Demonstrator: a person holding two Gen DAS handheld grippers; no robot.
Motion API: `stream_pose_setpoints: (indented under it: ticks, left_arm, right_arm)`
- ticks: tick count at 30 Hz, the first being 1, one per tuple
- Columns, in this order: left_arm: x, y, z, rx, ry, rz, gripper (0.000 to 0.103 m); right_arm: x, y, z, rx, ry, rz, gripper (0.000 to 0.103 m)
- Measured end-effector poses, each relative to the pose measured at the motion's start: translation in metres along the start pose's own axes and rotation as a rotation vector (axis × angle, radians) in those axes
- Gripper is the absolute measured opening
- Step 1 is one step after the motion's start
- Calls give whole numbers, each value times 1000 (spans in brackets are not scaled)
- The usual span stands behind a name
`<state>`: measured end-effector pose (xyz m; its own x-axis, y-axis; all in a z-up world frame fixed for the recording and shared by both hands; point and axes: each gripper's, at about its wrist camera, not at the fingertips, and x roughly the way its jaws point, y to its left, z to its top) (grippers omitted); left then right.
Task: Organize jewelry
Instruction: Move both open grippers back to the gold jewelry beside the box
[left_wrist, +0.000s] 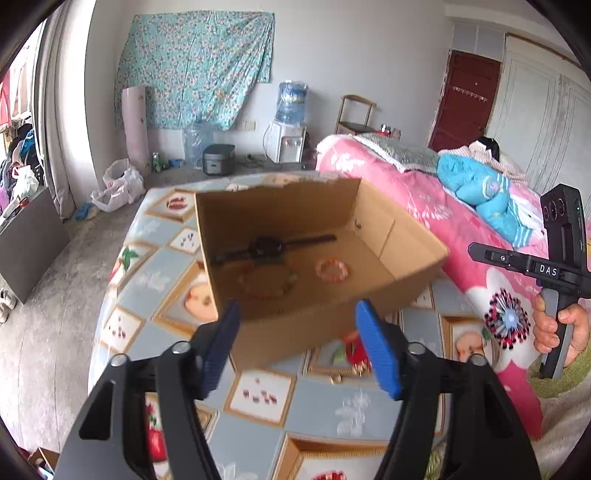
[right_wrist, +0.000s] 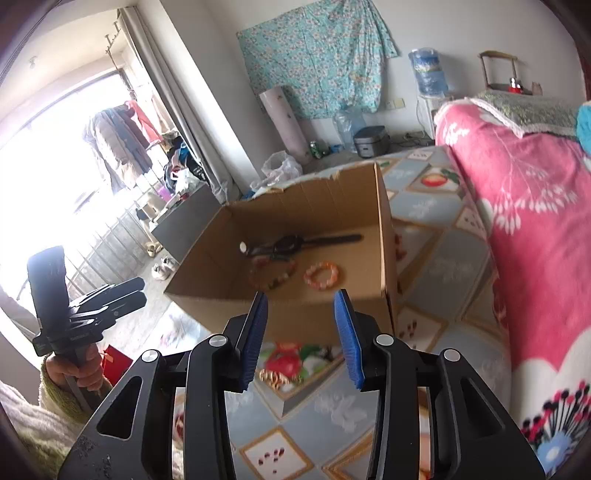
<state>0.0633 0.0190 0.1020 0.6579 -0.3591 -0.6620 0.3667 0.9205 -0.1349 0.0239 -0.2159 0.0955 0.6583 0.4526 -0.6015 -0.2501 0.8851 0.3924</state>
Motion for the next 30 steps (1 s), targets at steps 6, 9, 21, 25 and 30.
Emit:
stream_pose_setpoints:
  ticks: [6, 9, 21, 25, 30]
  left_arm:
    - [10, -8, -37, -6, 112, 18, 86]
    - [30, -12, -52, -24, 172, 33, 86]
    - [93, -22, -73, 64, 219, 139, 86]
    - [103, -28, -75, 95, 230, 120, 86]
    - [109, -32, -77, 111, 235, 98, 86]
  right_arm:
    - [12, 7, -33, -14, 95, -28, 38]
    - [29, 12, -46, -27, 153, -32, 38]
    - [92, 29, -64, -143, 296, -33, 21]
    - [103, 40, -66, -224, 313, -47, 16]
    - [114, 49, -69, -322, 341, -79, 13]
